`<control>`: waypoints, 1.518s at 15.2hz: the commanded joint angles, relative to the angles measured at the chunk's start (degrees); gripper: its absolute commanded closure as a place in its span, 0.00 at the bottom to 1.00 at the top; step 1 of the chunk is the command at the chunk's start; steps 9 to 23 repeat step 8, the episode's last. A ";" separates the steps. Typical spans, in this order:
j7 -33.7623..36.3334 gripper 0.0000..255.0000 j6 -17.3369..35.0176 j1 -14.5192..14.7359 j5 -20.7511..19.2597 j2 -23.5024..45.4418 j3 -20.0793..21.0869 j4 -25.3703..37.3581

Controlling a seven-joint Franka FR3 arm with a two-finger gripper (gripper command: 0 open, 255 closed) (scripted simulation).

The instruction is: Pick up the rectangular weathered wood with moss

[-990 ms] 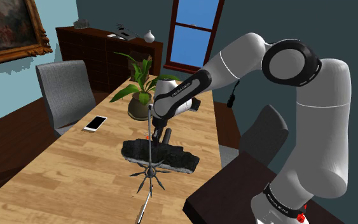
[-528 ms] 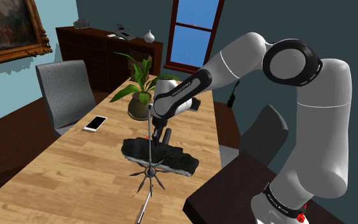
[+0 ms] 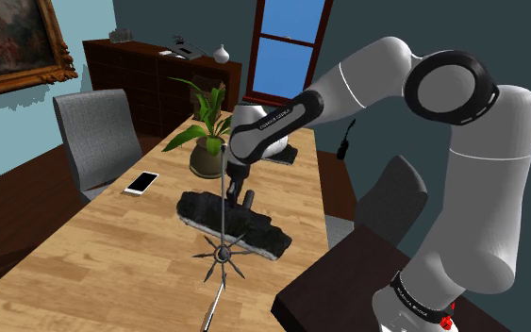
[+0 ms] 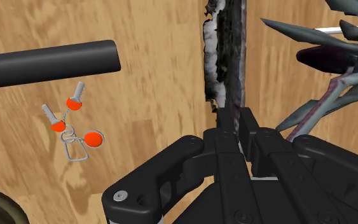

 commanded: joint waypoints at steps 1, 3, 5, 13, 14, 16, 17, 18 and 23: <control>0.18 1.00 -1.37 -0.02 -0.05 -1.15 -0.01 0.25; 0.34 1.00 -2.62 -0.04 -0.09 -2.21 -0.01 0.45; 0.49 1.00 -3.89 -0.07 -0.13 -3.24 -0.02 0.71; 0.58 1.00 -4.63 -0.08 -0.15 -3.81 -0.02 0.87; 0.58 1.00 -4.63 -0.08 -0.15 -3.81 -0.02 0.87; 0.58 1.00 -4.63 -0.08 -0.15 -3.81 -0.02 0.87; 0.58 1.00 -4.63 -0.08 -0.15 -3.81 -0.02 0.87; 0.58 1.00 -4.63 -0.08 -0.15 -3.81 -0.02 0.87; 0.58 1.00 -4.63 -0.08 -0.15 -3.81 -0.02 0.87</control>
